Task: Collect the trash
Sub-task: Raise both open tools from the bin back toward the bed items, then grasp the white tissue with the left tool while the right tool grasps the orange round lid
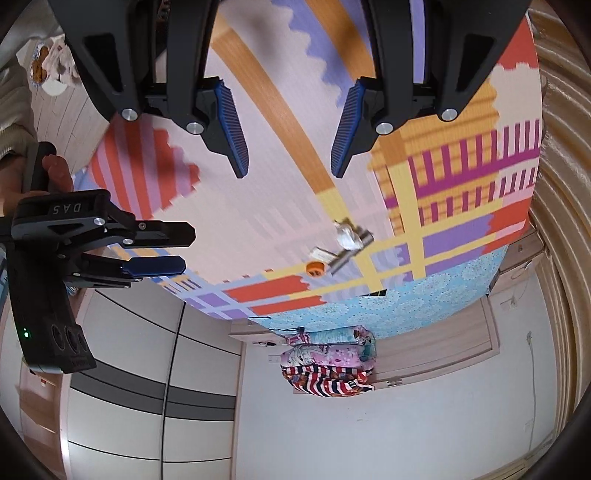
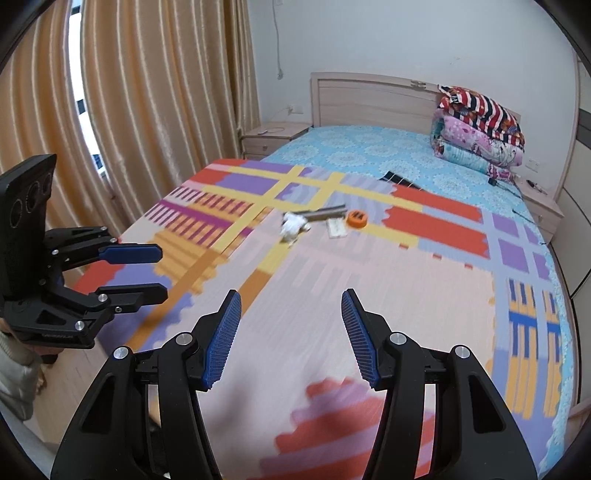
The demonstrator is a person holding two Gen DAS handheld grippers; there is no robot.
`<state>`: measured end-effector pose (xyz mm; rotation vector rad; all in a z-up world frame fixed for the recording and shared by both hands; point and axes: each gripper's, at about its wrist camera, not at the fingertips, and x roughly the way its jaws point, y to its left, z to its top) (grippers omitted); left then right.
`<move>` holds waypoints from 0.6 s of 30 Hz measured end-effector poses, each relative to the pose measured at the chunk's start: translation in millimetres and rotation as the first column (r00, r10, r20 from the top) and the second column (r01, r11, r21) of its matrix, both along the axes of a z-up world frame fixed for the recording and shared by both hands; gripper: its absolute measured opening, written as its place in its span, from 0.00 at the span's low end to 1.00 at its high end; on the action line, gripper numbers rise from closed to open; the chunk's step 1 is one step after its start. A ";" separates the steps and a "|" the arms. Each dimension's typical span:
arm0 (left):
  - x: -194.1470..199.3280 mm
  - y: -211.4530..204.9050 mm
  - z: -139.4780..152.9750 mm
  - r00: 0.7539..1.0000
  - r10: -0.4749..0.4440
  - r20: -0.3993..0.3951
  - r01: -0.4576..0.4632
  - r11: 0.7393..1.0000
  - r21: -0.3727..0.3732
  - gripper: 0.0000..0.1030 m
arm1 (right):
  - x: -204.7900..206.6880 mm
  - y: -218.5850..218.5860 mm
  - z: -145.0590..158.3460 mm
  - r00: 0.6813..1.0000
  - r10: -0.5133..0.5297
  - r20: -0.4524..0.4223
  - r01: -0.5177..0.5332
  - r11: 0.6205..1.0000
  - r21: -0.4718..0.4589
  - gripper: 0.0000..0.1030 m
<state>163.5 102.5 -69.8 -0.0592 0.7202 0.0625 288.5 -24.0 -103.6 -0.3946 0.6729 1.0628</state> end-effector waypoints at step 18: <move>95.1 55.2 -20.9 0.997 0.042 -0.069 -0.046 0.997 -0.061 0.43 | 88.6 61.1 -19.1 0.998 -0.059 -0.033 0.058 0.998 -0.033 0.55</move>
